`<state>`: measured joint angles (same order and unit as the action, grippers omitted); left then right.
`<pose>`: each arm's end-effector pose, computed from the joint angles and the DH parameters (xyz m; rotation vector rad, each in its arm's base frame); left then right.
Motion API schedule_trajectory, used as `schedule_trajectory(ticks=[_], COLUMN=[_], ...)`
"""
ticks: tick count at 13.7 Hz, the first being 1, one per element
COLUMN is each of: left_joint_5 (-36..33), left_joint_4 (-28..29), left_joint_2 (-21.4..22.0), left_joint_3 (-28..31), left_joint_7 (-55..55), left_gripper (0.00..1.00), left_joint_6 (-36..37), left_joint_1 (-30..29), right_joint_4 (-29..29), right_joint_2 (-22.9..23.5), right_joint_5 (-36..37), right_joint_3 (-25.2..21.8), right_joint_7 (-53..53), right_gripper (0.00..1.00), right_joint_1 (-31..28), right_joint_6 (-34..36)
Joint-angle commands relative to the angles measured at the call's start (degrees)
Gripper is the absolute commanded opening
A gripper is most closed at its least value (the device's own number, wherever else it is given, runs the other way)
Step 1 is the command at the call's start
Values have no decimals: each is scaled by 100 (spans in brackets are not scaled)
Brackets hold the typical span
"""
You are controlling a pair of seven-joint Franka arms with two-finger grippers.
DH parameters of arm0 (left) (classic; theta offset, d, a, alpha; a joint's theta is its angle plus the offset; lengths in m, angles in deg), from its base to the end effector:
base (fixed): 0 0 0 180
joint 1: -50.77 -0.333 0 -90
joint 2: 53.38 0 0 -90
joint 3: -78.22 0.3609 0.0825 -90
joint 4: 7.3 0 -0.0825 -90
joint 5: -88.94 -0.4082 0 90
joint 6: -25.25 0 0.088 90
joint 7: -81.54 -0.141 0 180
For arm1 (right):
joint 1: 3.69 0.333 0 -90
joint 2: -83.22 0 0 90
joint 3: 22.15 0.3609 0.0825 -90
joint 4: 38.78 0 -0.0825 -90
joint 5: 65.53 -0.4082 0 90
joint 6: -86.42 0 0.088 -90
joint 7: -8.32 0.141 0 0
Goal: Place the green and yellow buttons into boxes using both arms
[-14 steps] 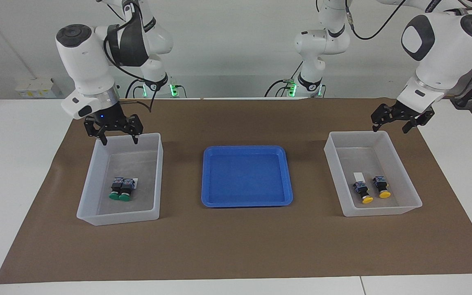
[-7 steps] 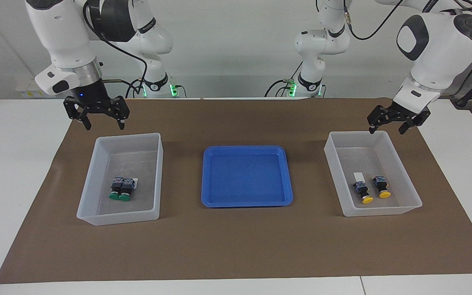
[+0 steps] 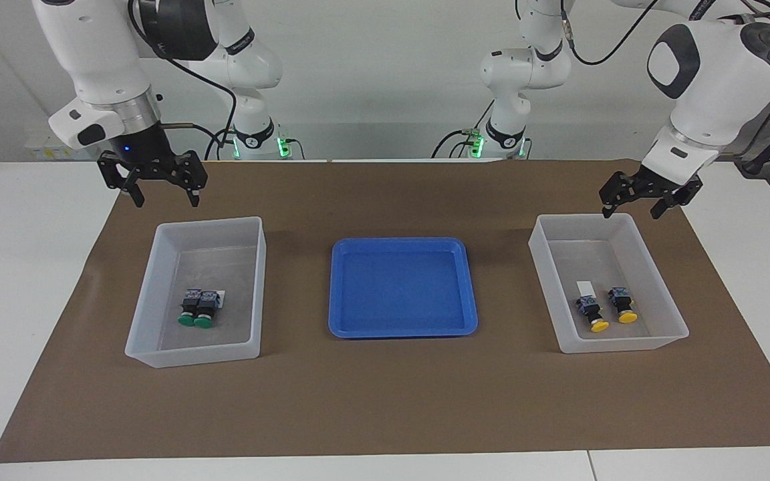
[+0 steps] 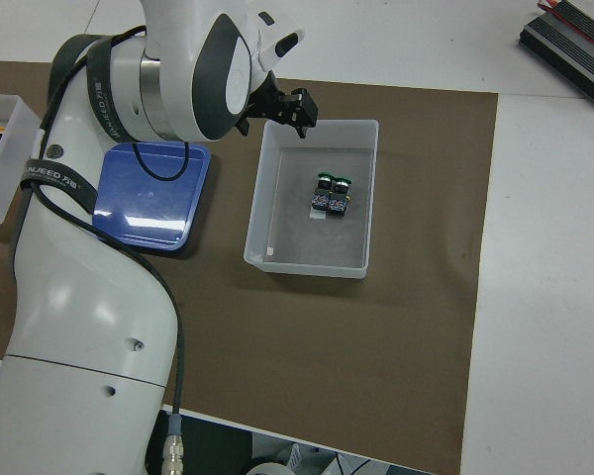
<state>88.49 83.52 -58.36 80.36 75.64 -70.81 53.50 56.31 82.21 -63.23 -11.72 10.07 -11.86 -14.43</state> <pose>0.6166 -0.0062 0.5856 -3.1252 0.1787 -0.0064 0.5930 0.0194 0.6188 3.0972 0.0221 0.1850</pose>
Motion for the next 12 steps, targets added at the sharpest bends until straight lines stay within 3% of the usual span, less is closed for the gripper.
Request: schedule_trajectory(ticks=[1, 4, 7, 12], left_joint_5=[-34, -52, -34, 1], left_joint_4=[-108, -248, -328, -328], left_joint_2=[41, -11, -38, -38], left_joint_3=[31, 31, 22, 14], left_joint_7=[53, 53, 53, 53], left_gripper=[100, 100, 100, 100], left_joint_6=[25, 254, 412, 395], left_joint_1=[53, 61, 61, 61], right_joint_4=[-175, -244, -262, -254], right_joint_2=[76, 5, -13, -13], right_joint_5=[-152, -134, -134, -134], right_joint_3=[21, -76, -594, -770], right_joint_7=[44, 184, 308, 343], right_gripper=[100, 100, 100, 100], right_joint_1=[8, 359, 895, 1045], right_joint_6=[249, 548, 760, 883])
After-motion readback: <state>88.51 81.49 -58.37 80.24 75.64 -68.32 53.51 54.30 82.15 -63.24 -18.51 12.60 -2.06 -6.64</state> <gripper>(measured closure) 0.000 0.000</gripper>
